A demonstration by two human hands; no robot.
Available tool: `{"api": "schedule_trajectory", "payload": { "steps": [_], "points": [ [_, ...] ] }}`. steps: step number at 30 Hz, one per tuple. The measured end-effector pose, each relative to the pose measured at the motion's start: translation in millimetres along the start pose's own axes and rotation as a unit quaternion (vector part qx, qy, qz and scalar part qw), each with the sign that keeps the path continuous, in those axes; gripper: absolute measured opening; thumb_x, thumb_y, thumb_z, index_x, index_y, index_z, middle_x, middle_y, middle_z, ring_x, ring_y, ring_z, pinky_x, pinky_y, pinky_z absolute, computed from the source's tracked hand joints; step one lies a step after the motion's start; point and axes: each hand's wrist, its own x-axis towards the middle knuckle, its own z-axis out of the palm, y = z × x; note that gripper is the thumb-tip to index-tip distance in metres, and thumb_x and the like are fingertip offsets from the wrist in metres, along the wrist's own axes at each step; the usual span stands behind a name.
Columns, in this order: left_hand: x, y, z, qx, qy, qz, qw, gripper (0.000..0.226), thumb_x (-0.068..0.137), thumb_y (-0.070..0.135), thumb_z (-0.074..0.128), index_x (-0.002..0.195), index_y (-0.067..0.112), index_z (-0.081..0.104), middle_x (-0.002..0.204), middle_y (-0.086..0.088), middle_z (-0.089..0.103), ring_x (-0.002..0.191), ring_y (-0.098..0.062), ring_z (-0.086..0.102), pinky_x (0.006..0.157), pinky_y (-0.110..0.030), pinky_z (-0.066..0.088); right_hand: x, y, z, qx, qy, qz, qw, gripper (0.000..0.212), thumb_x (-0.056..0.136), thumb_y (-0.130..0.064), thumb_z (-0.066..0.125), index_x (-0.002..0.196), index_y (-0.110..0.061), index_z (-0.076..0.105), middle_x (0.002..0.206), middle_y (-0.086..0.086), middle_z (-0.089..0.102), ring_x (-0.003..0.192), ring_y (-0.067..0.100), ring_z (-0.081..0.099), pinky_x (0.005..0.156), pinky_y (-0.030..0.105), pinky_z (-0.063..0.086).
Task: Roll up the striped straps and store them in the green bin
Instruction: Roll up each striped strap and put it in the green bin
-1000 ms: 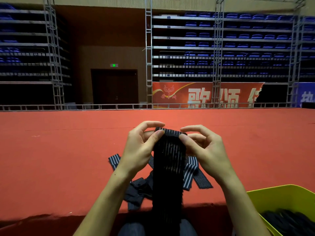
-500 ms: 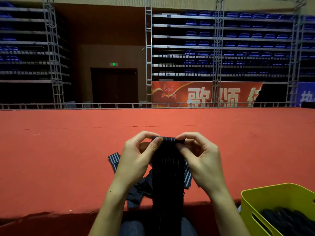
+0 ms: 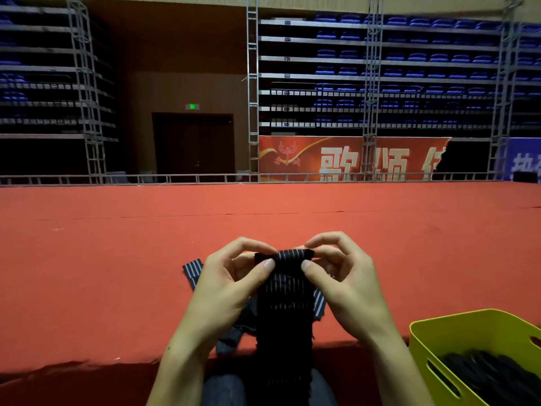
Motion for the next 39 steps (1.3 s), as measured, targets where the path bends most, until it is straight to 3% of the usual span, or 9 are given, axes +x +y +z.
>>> {"api": "schedule_trajectory", "payload": {
  "steps": [5,11,17,22,26,28,31,33,39],
  "points": [
    [-3,0,-3,0.038,-0.006,0.020,0.999,0.017,0.101,0.002,0.071,0.113,0.013,0.074,0.106,-0.011,0.081,0.106,-0.027,0.078,0.090,-0.039,0.062,-2,3,1,-0.064,-0.020,0.001,0.998,0.012,0.098,-0.023,0.079,0.109,-0.026,0.073,0.091,0.008,0.081,0.091,0.027,0.079,0.080,0.052,0.063],
    [-6,6,-1,0.006,0.039,-0.028,0.999,0.021,0.093,0.031,0.077,0.112,0.021,0.075,0.096,-0.014,0.082,0.087,-0.023,0.078,0.087,-0.065,0.060,-6,1,4,-0.002,-0.017,-0.014,1.000,0.018,0.097,-0.003,0.076,0.109,-0.016,0.074,0.097,0.008,0.082,0.094,0.024,0.080,0.081,0.040,0.065],
    [-5,5,3,0.003,0.053,-0.036,0.998,0.020,0.096,0.036,0.075,0.102,0.018,0.078,0.093,-0.021,0.079,0.078,-0.023,0.068,0.084,-0.070,0.056,-8,5,7,-0.024,0.028,-0.044,0.998,0.029,0.093,0.003,0.078,0.111,-0.020,0.075,0.100,0.000,0.082,0.097,0.015,0.079,0.083,0.026,0.061],
    [-4,4,3,-0.006,0.044,-0.031,0.999,0.020,0.092,0.025,0.078,0.109,0.013,0.077,0.100,-0.014,0.082,0.090,-0.019,0.075,0.084,-0.051,0.060,-10,6,7,0.000,0.020,-0.062,0.998,0.030,0.088,0.023,0.065,0.094,-0.006,0.070,0.103,0.007,0.081,0.104,0.022,0.078,0.086,0.026,0.061],
    [-4,1,2,0.006,0.056,-0.008,0.998,0.024,0.093,0.008,0.079,0.117,0.011,0.074,0.104,-0.008,0.083,0.102,-0.018,0.079,0.084,-0.025,0.060,-10,7,5,0.001,0.003,-0.033,0.999,0.025,0.092,0.016,0.069,0.097,-0.009,0.069,0.102,0.007,0.080,0.097,0.017,0.077,0.079,0.030,0.062],
    [-3,0,1,0.023,0.072,0.005,0.997,0.027,0.094,0.004,0.079,0.118,0.014,0.074,0.107,-0.004,0.083,0.105,-0.015,0.078,0.087,-0.024,0.060,-11,6,4,0.002,-0.021,-0.001,1.000,0.023,0.095,0.000,0.075,0.108,-0.018,0.070,0.099,0.005,0.080,0.087,0.014,0.075,0.072,0.027,0.059],
    [-3,-1,-1,0.054,0.080,0.025,0.995,0.026,0.094,0.002,0.079,0.115,0.017,0.076,0.107,0.001,0.082,0.106,-0.012,0.077,0.089,-0.024,0.058,-12,8,3,-0.030,-0.025,0.011,0.999,0.023,0.096,-0.026,0.079,0.118,-0.029,0.072,0.096,0.006,0.081,0.091,0.022,0.078,0.080,0.043,0.063],
    [-3,-1,0,0.065,0.074,0.033,0.995,0.023,0.093,0.002,0.080,0.111,0.017,0.077,0.106,0.000,0.082,0.104,-0.013,0.077,0.088,-0.024,0.058,-11,9,4,-0.037,-0.017,-0.004,0.999,0.017,0.100,-0.020,0.077,0.115,-0.026,0.074,0.095,0.007,0.081,0.092,0.024,0.079,0.082,0.047,0.064],
    [-6,1,2,0.011,0.060,-0.009,0.998,0.025,0.091,0.025,0.079,0.113,0.014,0.074,0.104,-0.008,0.083,0.102,-0.021,0.080,0.090,-0.037,0.064,-12,8,6,0.029,-0.001,-0.023,0.999,0.019,0.098,-0.003,0.073,0.114,-0.014,0.073,0.095,0.010,0.081,0.088,0.019,0.078,0.074,0.026,0.058]
  ]
}}
